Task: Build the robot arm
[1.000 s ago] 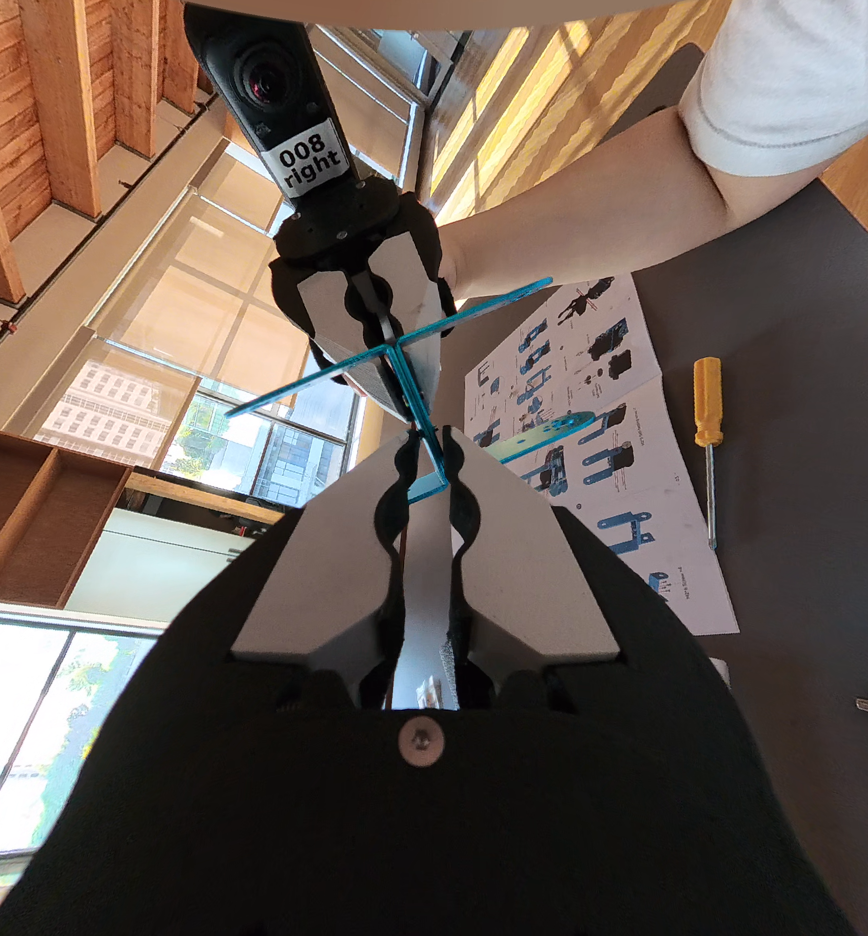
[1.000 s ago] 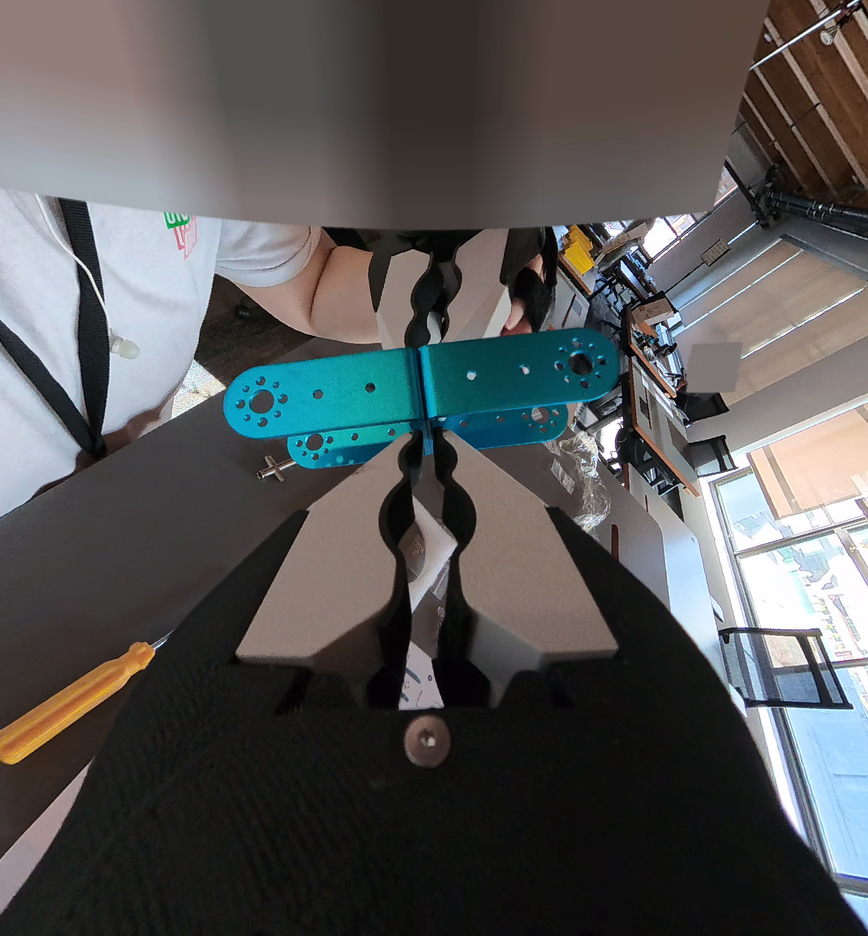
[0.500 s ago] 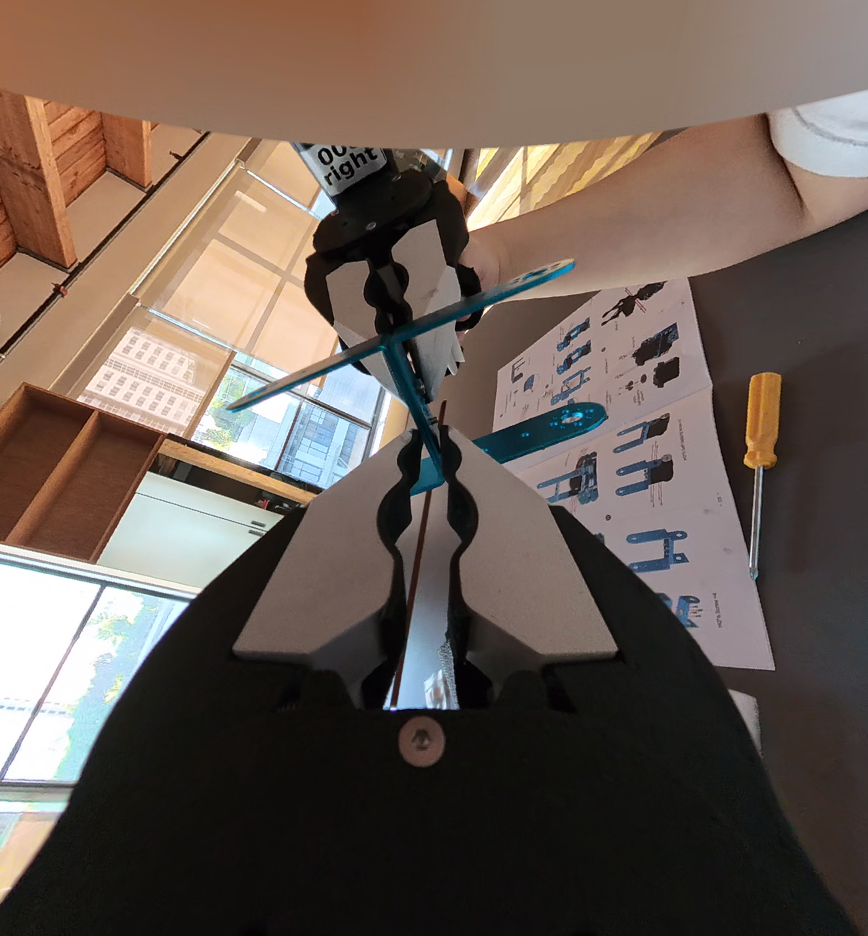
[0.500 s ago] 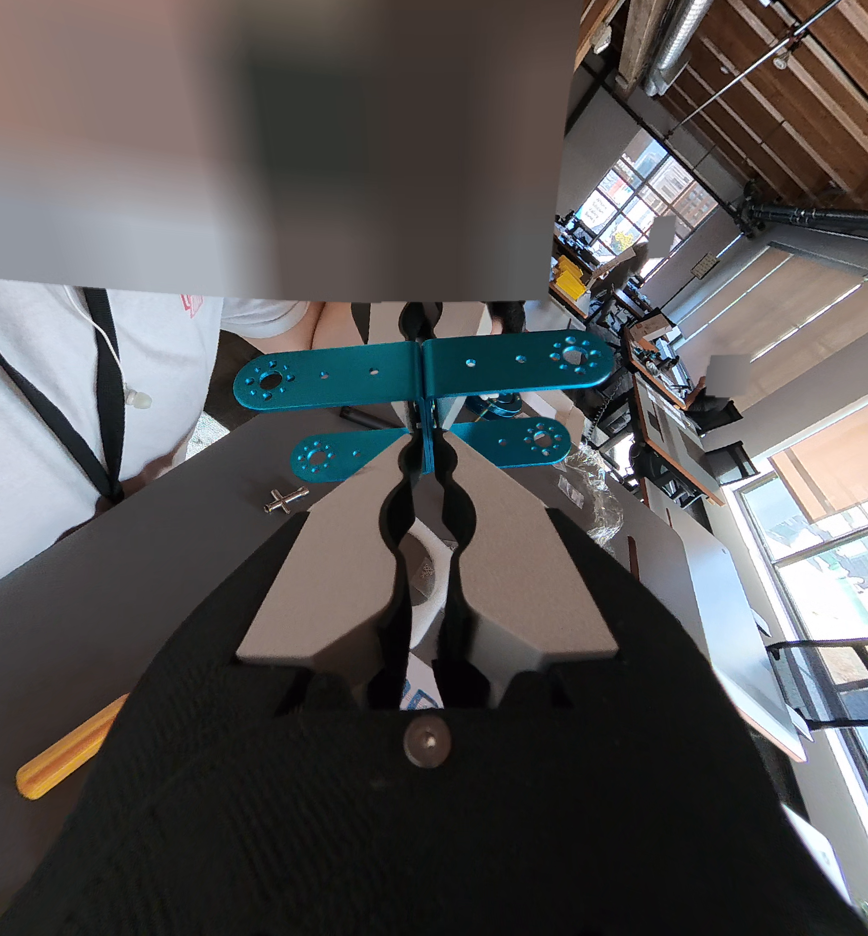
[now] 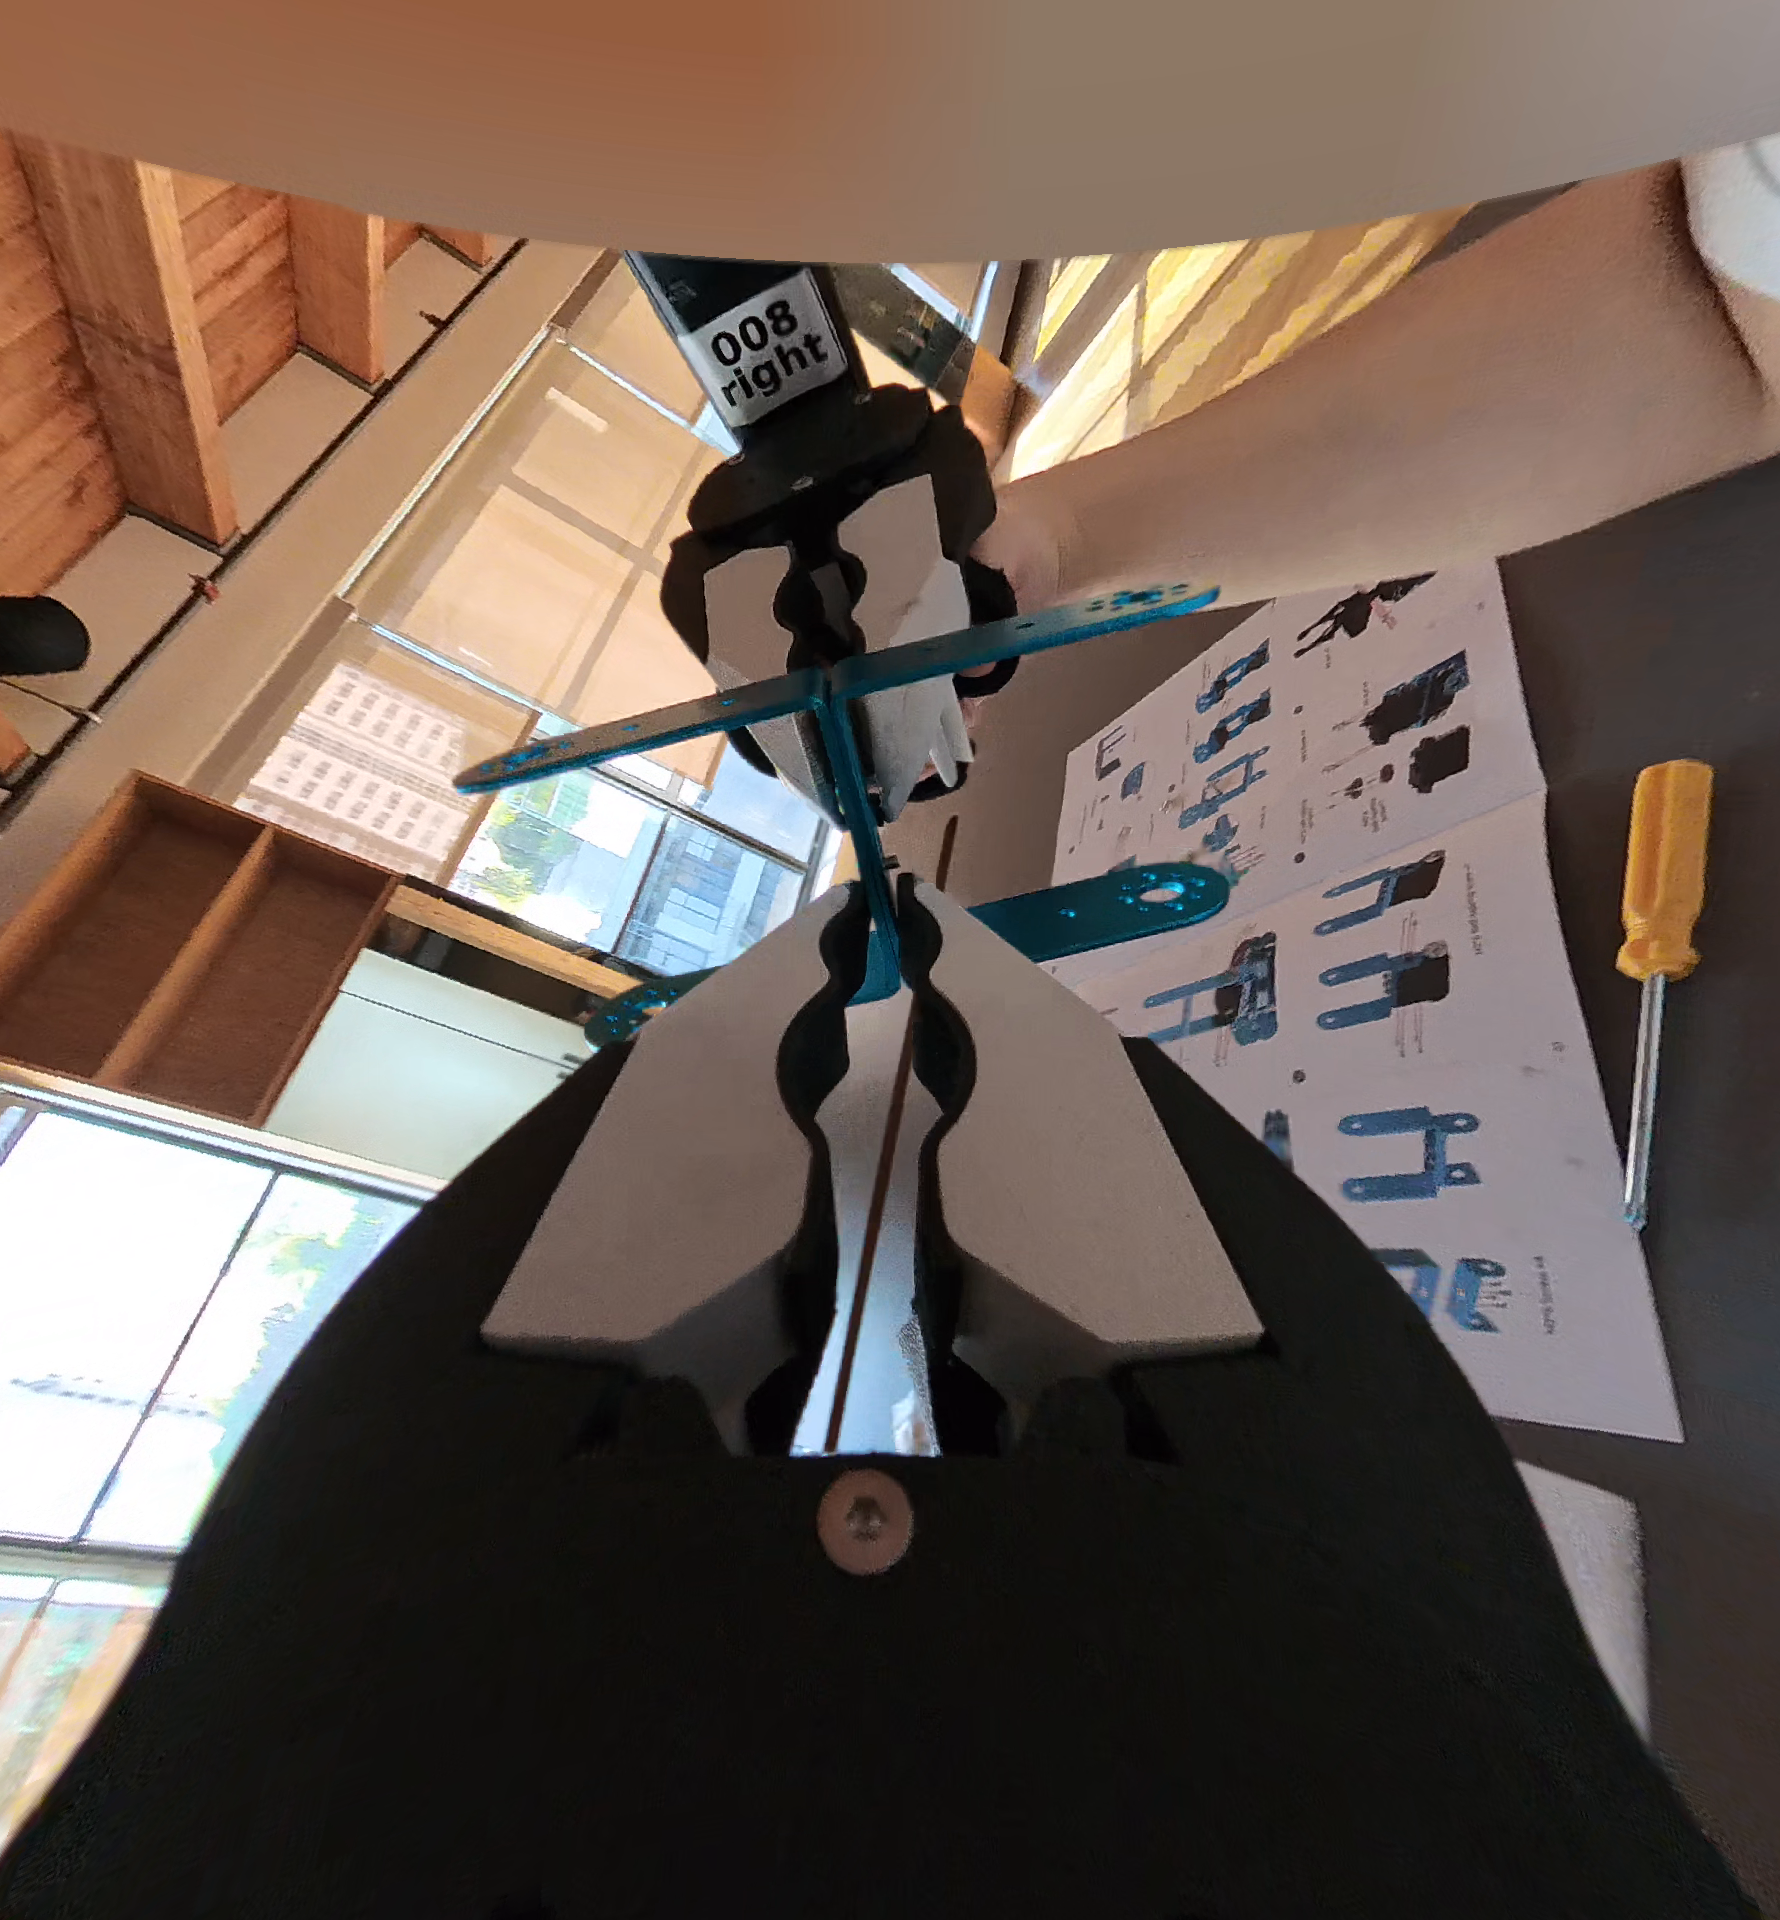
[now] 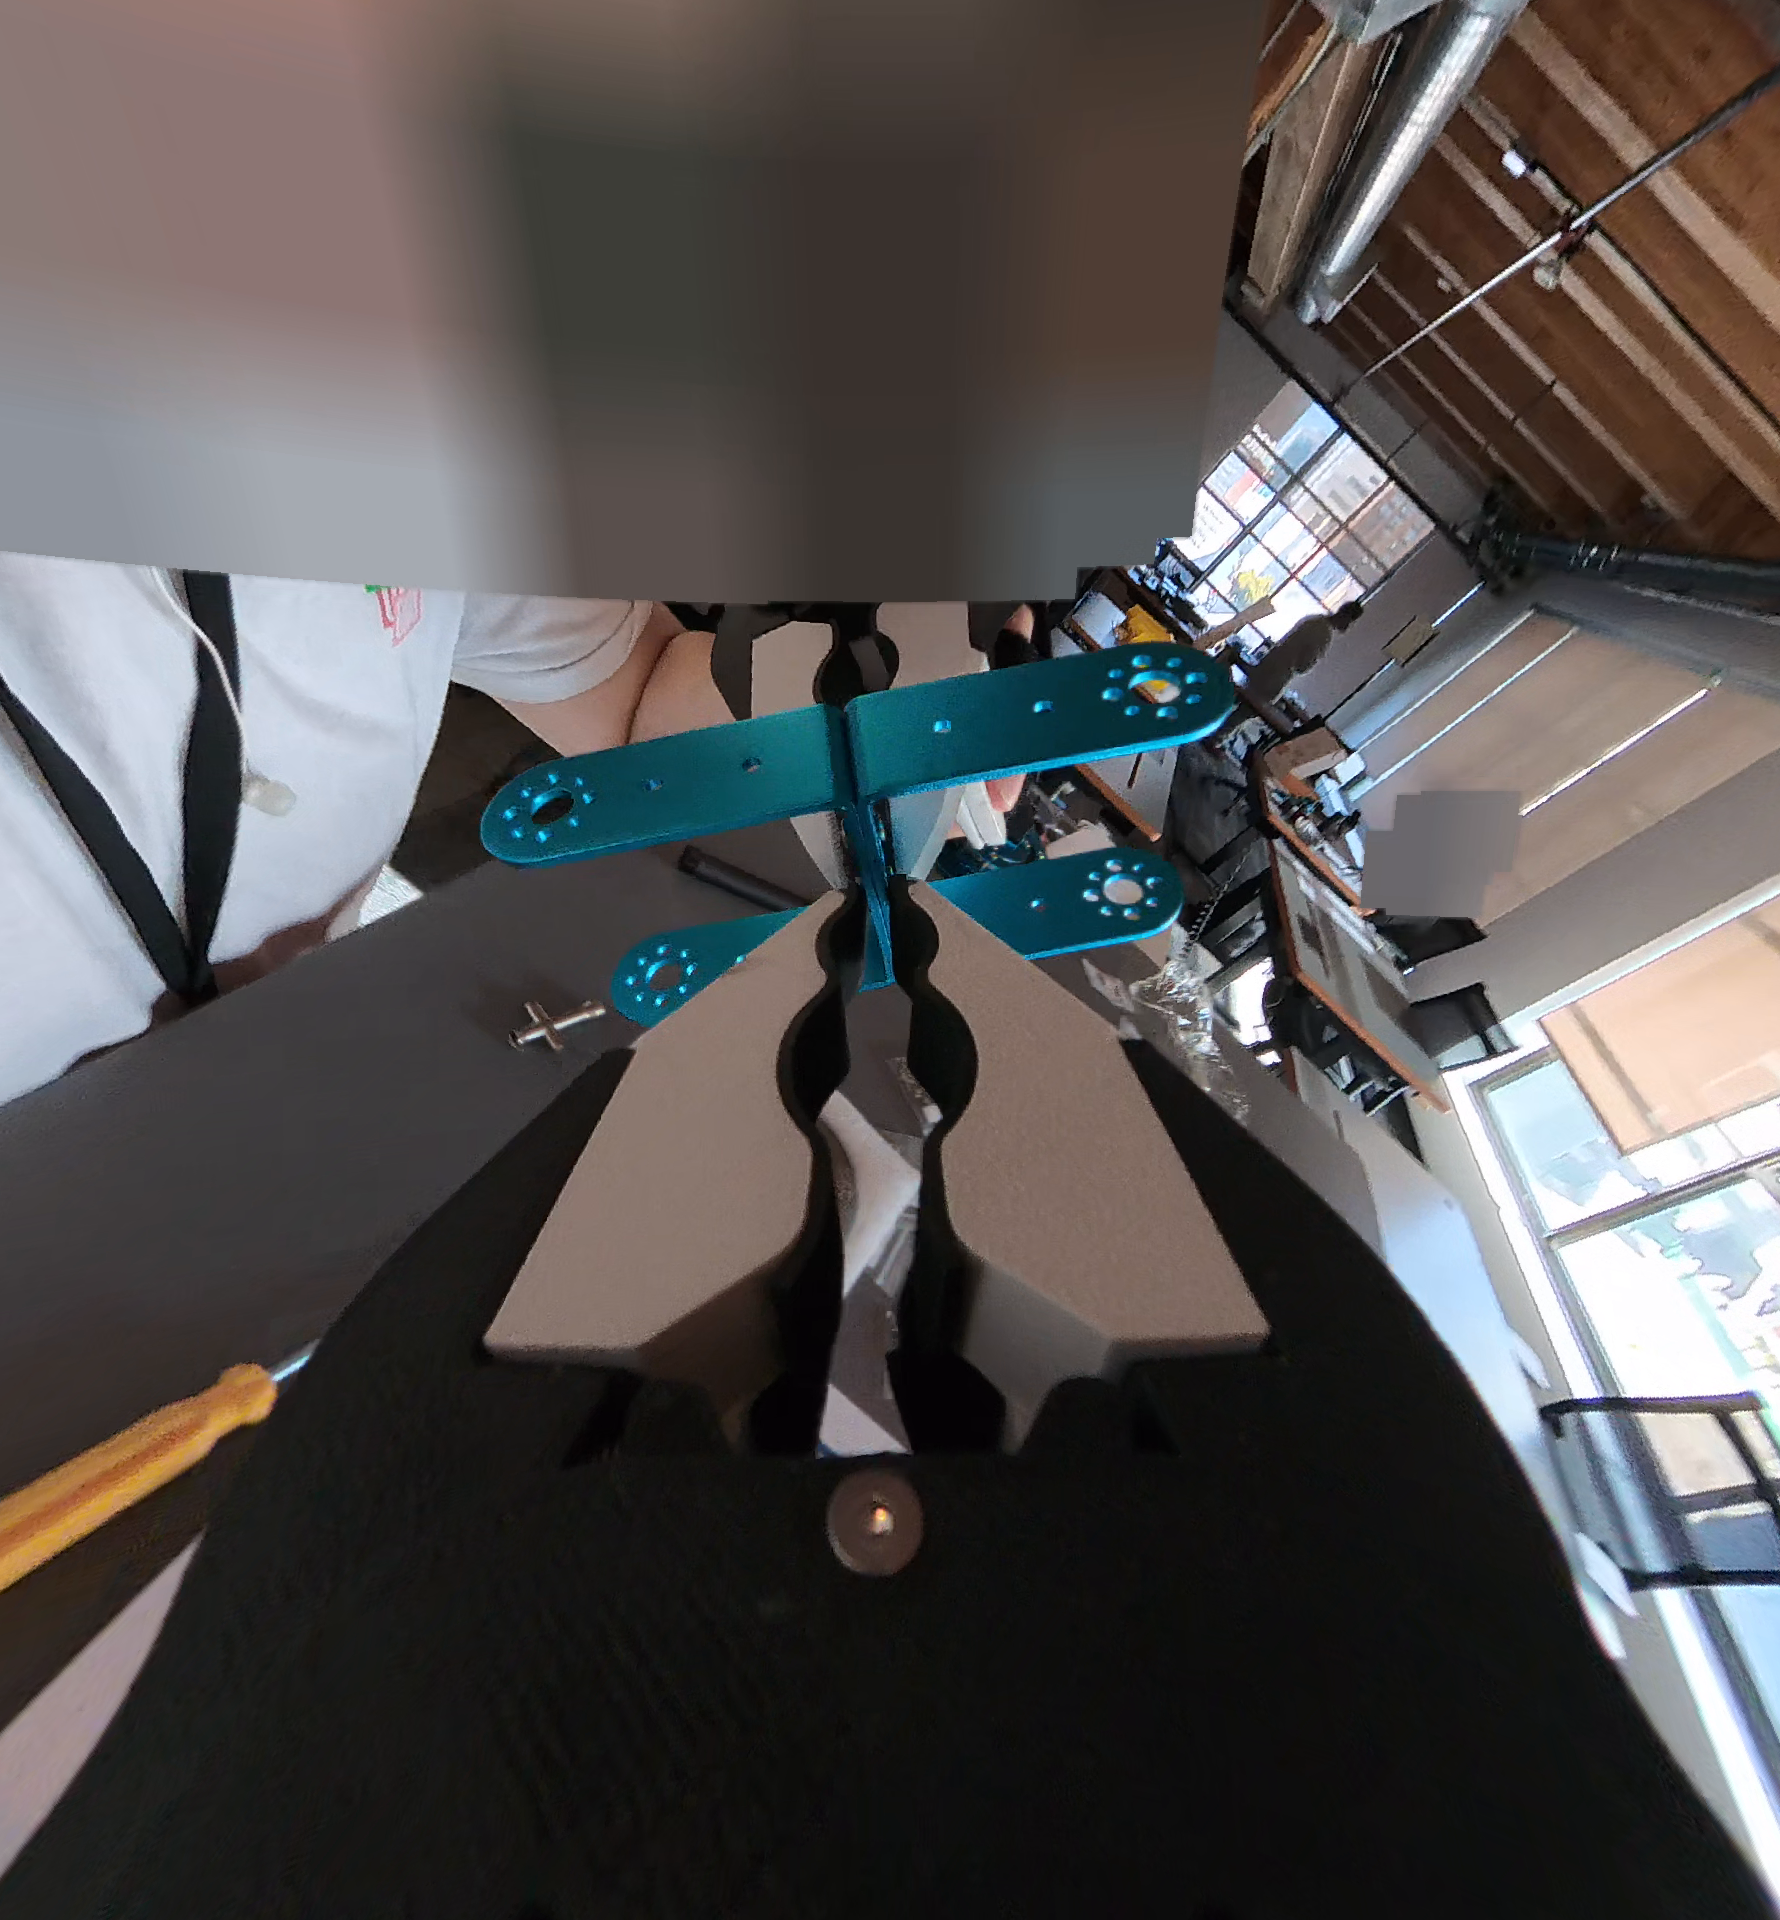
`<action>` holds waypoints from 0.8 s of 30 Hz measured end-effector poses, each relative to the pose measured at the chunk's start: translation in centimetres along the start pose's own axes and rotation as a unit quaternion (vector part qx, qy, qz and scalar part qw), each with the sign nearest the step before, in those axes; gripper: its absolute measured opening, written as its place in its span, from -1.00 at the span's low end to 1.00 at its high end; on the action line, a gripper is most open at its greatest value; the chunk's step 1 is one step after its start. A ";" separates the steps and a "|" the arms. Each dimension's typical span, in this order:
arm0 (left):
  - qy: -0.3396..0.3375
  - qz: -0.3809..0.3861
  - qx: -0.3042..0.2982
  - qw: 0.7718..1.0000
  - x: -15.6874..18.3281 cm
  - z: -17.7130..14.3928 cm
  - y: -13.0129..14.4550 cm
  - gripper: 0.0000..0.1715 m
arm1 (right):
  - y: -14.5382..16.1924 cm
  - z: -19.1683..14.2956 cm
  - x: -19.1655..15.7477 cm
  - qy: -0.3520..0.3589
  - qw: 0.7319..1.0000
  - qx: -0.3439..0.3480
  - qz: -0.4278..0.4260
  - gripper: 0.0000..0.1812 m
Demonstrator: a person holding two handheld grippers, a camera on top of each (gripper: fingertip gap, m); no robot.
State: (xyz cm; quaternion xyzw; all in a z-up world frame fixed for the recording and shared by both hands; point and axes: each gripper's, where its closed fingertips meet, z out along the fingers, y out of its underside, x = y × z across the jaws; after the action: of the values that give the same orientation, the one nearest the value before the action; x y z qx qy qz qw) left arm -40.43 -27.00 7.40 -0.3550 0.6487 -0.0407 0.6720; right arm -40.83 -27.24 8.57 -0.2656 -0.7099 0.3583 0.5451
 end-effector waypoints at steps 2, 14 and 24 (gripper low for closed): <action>-0.009 0.022 -0.007 1.000 0.0 0.0 0.1 -0.97 | 0.2 0.0 0.0 0.008 1.000 -0.003 -0.029 -0.97; -0.016 0.001 0.021 1.000 -0.3 -0.5 -1.6 -0.94 | -1.4 -0.1 -0.4 0.007 0.998 0.035 -0.052 -0.97; -0.004 0.013 0.039 0.999 0.1 -1.0 -2.0 -0.93 | -1.3 0.2 -0.6 -0.003 0.998 0.036 -0.044 -0.97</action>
State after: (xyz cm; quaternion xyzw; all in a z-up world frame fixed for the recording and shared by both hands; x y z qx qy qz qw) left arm -40.47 -28.93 8.50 -0.3205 0.6486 -0.0561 0.6881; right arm -40.88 -28.57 9.19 -0.2133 -0.7090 0.3602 0.5675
